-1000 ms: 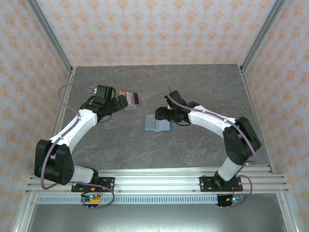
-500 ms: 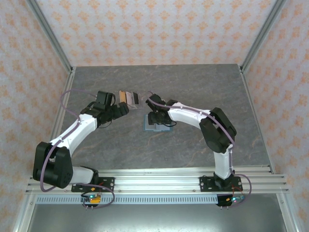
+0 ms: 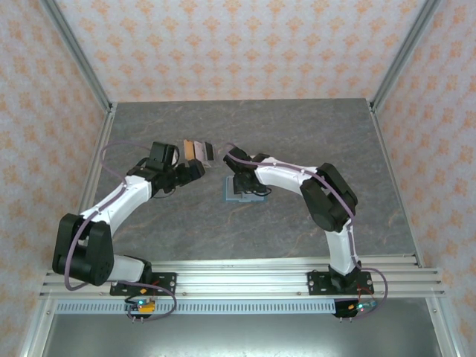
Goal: Take the credit cards out of the card holder
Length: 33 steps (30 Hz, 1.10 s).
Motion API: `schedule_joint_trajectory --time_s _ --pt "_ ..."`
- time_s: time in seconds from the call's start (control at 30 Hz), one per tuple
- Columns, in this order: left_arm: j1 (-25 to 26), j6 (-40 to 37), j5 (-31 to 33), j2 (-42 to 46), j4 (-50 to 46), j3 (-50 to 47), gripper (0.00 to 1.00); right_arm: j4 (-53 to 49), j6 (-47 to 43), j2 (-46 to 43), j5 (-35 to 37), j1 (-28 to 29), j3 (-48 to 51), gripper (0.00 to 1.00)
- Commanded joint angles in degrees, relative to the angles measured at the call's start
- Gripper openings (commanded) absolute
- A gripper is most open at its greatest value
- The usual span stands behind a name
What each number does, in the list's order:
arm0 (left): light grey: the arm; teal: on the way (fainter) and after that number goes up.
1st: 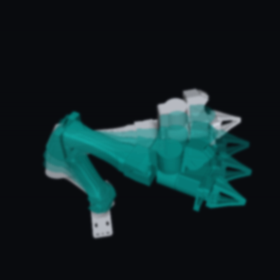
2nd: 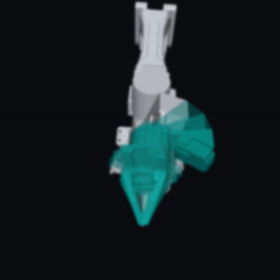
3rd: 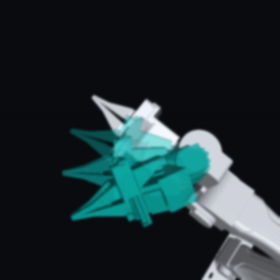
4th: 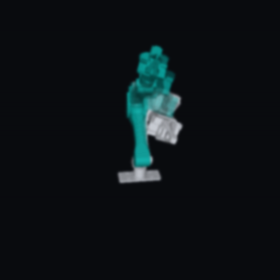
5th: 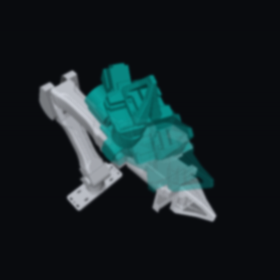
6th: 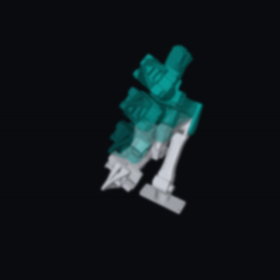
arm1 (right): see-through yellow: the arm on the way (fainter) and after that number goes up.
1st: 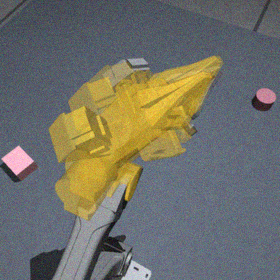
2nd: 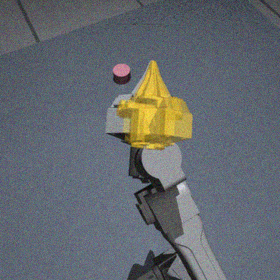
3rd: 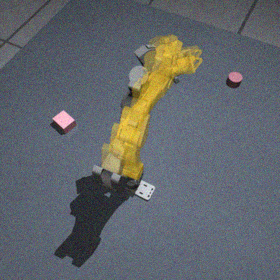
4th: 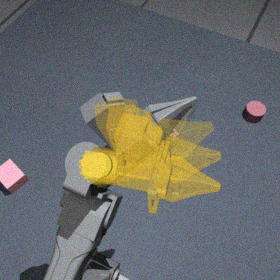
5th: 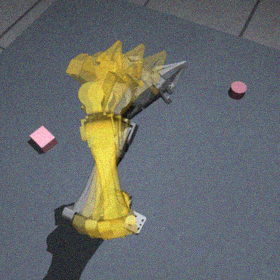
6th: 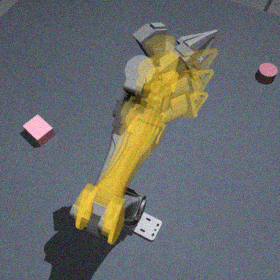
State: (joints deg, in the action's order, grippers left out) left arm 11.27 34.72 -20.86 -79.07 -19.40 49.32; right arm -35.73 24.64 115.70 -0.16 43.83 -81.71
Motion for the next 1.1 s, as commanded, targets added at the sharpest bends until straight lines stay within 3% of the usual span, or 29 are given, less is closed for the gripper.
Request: schedule_joint_trajectory --time_s 0.0,0.17,0.37,0.67,0.83,1.07 --pt "0.8 2.2 -3.1 -1.4 3.4 -0.9 0.95 -1.1 0.9 0.3 1.2 -0.9 1.7 0.61" --pt "2.4 4.3 -5.8 -3.9 6.4 -0.8 0.85 1.0 0.8 -0.7 -1.0 -1.8 3.5 0.57" --pt "5.7 6.1 -8.1 -8.0 9.2 1.1 0.58 2.7 0.9 -1.4 -2.9 -2.7 5.0 0.56" --pt "11.1 10.4 -11.2 -15.6 13.3 3.8 0.35 3.6 1.1 -1.7 -3.9 -3.2 6.2 0.56" --pt "12.8 11.7 -11.4 -18.4 13.7 5.0 0.29 4.0 1.2 -1.9 -4.1 -3.3 6.7 0.56" --pt "13.4 11.2 -11.2 -21.1 11.4 6.7 0.29 4.5 1.6 -1.9 -4.2 -3.5 7.2 0.56"
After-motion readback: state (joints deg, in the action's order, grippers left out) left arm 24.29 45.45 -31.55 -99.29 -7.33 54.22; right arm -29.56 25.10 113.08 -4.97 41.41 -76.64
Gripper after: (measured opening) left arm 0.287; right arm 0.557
